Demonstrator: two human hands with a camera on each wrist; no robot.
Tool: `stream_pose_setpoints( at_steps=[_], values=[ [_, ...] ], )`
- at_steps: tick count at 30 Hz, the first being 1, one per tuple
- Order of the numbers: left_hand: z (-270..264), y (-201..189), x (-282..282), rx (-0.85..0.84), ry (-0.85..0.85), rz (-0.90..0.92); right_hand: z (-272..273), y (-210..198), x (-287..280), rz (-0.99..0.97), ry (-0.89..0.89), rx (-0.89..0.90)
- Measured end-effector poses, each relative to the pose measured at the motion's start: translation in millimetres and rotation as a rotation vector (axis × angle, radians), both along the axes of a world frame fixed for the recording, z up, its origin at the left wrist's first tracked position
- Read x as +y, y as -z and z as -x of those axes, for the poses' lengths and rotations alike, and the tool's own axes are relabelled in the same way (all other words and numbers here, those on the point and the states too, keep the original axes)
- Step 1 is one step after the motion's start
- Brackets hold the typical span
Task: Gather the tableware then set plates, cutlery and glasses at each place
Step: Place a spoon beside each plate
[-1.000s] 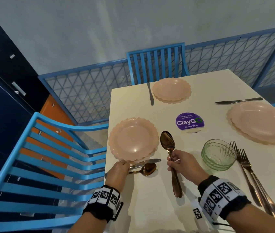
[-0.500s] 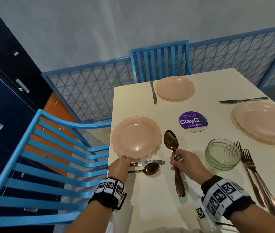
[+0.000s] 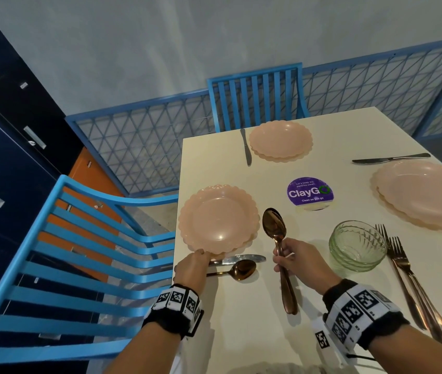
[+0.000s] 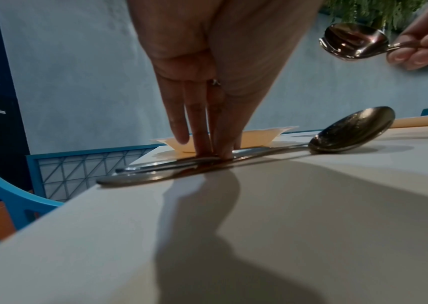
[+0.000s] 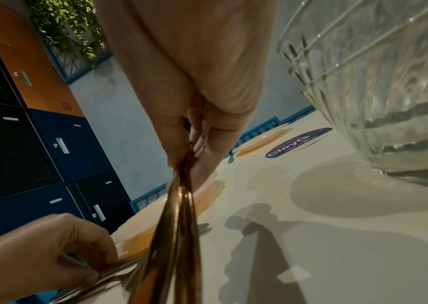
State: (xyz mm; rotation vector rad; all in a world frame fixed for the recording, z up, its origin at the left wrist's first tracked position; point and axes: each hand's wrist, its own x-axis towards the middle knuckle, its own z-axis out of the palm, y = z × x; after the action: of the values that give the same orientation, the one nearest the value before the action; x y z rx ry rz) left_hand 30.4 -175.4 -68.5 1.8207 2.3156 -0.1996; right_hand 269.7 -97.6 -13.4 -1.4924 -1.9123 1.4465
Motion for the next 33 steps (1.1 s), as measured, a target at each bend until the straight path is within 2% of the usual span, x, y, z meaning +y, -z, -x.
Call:
stream_pose_setpoints(
  at_steps=[5, 8, 12, 15, 19, 33],
  values=[
    [-3.2, 1.7, -3.7, -0.031, -0.001, -0.081, 0.4, -2.9, 1.0, 0.002, 0.005, 0.002],
    [-11.3, -1.6, -9.5, -0.072, 0.064, -0.147, 0.6, -2.4, 1.5, 0.004, 0.004, -0.006],
    [-12.0, 0.8, -16.9, 0.011, 0.087, -0.047, 2.0, -0.4, 1.5, 0.013, 0.002, 0.009],
    [-4.5, 18.3, -17.6, 0.044, 0.070, -0.077, 2.2, 0.7, 0.2, 0.010, -0.009, 0.007],
    [0.8, 22.4, -16.3, 0.073, 0.034, -0.055, 1.2, 1.7, -0.5, 0.019, 0.000, 0.015],
    [1.2, 23.6, -14.4, 0.034, 0.028, -0.038, -0.4, 1.9, -0.9, 0.002, -0.011, 0.031]
  ],
)
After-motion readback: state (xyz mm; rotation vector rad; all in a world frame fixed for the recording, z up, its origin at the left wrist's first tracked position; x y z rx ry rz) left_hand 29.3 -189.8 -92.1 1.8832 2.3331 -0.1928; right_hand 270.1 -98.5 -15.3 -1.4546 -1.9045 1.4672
